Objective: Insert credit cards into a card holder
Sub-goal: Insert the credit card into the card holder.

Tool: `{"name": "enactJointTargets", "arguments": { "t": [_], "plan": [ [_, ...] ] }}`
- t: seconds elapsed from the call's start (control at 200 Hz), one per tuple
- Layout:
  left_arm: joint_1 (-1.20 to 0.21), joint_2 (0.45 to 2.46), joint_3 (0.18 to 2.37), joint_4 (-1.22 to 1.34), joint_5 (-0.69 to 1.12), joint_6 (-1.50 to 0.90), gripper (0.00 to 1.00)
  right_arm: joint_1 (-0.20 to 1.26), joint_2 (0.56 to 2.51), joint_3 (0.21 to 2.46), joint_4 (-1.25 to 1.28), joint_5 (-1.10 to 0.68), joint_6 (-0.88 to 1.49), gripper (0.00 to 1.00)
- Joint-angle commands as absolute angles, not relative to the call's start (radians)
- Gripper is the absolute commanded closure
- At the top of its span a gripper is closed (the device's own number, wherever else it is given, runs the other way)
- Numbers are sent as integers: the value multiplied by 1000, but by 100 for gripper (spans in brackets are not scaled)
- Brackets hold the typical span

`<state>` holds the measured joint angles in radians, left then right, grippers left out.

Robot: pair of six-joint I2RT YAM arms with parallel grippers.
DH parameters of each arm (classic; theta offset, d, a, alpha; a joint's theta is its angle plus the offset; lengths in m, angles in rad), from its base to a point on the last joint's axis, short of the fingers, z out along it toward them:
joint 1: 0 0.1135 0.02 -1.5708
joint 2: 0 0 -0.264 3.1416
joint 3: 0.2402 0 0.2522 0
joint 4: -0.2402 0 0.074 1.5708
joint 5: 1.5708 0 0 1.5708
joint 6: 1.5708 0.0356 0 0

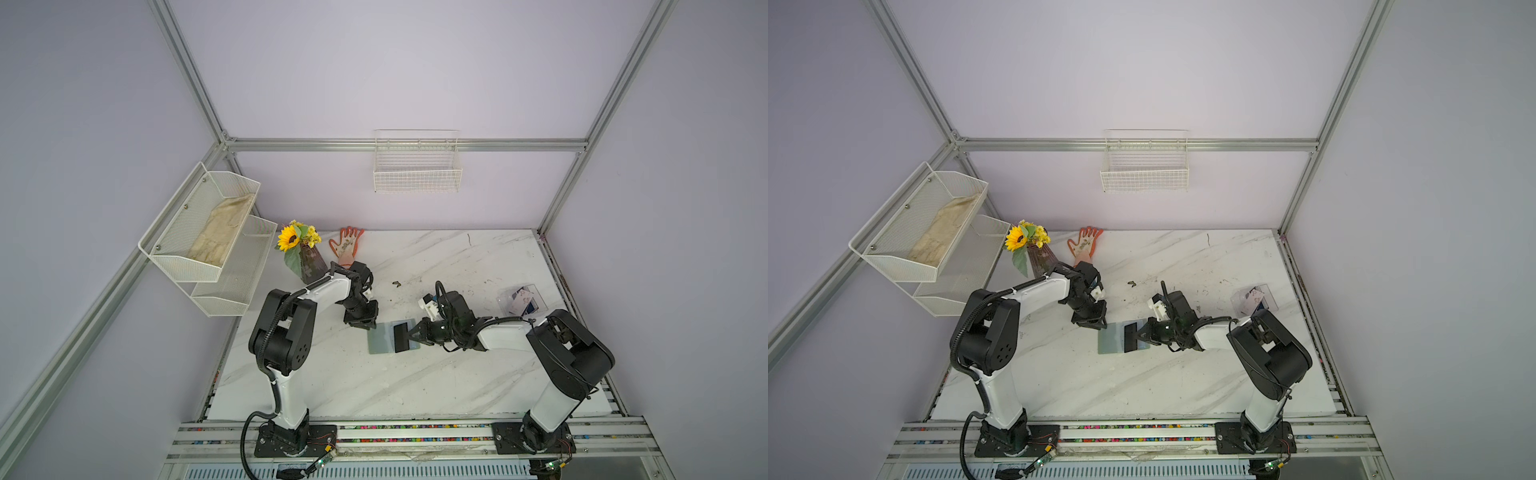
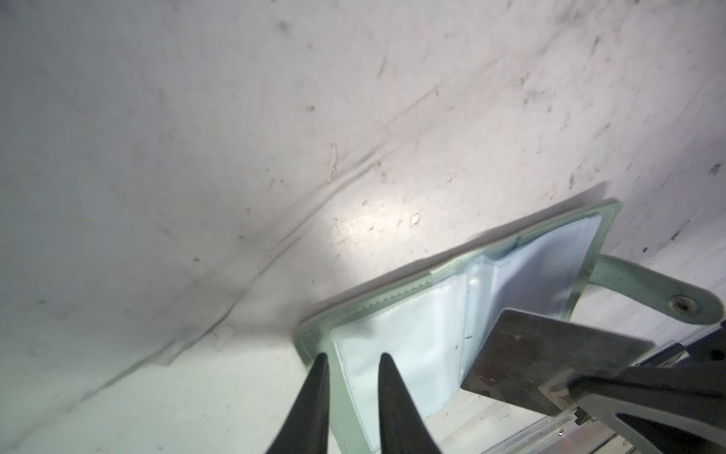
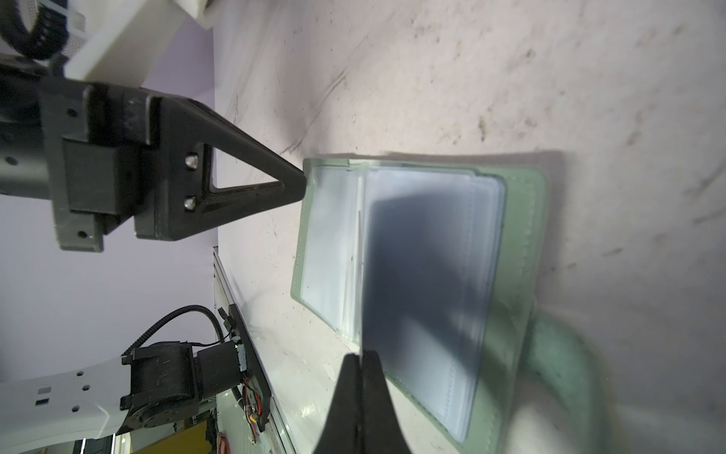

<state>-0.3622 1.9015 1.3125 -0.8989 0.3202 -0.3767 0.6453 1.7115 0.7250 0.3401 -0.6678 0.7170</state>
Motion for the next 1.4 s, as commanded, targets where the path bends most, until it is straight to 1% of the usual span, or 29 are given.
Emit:
{"name": "enactJointTargets", "arguments": {
  "t": [0.0,0.14,0.31,0.51,0.55,0.78,1.395],
  "plan": [
    [-359,1852,1403,-942,301,-360,77,649,1710,711,429,-686,758,100],
    [-360,1827,1381,-945,308,-367,77,649,1714,715,449,-691,771,100],
    [-359,1791,1283,-918,300,-386,77,649,1748,736,443,-690,763,100],
    [-360,1803,1207,-856,332,-415,83,649,1802,733,498,-702,787,100],
    [-361,1808,1198,-851,333,-416,85,649,1808,736,508,-707,790,100],
    [-363,1841,1175,-827,337,-416,89,649,1814,742,523,-711,800,100],
    [-370,1872,1154,-793,353,-422,90,650,1871,759,550,-743,811,100]
  ]
}}
